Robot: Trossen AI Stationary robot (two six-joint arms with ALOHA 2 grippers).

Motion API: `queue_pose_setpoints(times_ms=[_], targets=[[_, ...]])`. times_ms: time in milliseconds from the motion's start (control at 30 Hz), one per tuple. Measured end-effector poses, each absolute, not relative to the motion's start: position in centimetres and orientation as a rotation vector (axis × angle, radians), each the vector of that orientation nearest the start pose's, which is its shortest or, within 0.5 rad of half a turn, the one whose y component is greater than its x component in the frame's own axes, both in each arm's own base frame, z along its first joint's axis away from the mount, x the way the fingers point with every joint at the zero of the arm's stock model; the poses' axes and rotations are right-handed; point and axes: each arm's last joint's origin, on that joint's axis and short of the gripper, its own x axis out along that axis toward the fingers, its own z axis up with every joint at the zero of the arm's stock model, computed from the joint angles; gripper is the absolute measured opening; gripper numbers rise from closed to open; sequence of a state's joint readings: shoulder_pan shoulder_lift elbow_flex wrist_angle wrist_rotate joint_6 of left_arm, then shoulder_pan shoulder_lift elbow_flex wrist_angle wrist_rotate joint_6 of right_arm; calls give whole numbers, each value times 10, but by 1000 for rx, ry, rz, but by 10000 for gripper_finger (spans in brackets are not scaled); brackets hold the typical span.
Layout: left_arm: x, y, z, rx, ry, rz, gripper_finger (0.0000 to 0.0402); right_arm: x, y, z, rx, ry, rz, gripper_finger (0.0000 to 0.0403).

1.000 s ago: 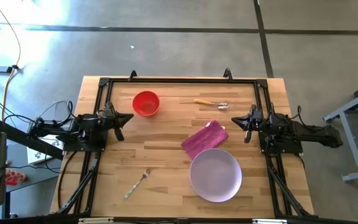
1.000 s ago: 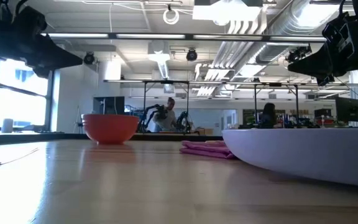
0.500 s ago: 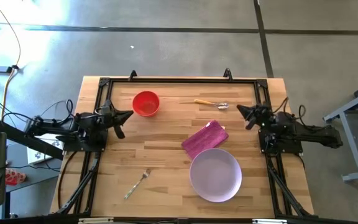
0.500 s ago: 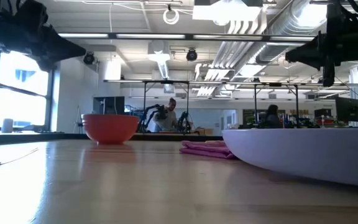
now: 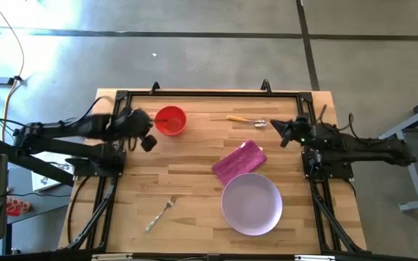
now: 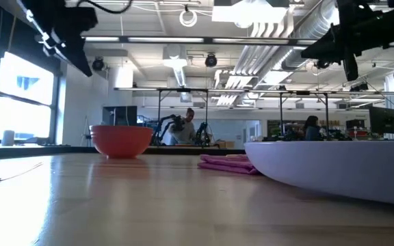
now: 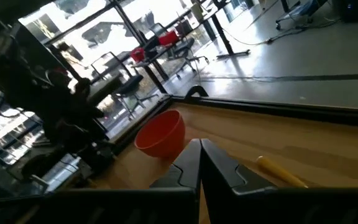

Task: Set table place
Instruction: Put the orange bowl on the purple plate

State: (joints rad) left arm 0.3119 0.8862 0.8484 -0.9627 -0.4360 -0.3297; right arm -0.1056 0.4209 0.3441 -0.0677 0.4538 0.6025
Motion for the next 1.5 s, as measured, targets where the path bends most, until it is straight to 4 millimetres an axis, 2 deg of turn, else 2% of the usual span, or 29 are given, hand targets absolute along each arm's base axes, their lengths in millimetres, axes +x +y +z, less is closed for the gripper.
queue_pose_setpoints(times_ms=[133,267,433,600,767,933,1167,1333,1500], targets=[[160,96,294,-201,1044,764,1,124,-31,265,520,84,-621,0],[174,139,296,-208,1121,629,3,123,-35,298,489,142,-628,10],[185,183,283,-185,1219,507,34,116,-35,334,427,181,-629,52],[195,207,254,-183,1344,432,90,115,-35,354,394,225,-633,97],[198,226,227,-218,1440,447,143,120,-36,355,380,265,-638,121],[191,242,214,-249,1464,486,174,129,-38,350,385,312,-648,124],[181,252,213,-287,1434,482,181,142,-41,343,379,364,-658,124],[180,250,209,-280,1446,460,182,149,-42,342,379,366,-658,124],[176,244,196,-301,1471,444,182,151,-43,342,372,360,-655,124]])
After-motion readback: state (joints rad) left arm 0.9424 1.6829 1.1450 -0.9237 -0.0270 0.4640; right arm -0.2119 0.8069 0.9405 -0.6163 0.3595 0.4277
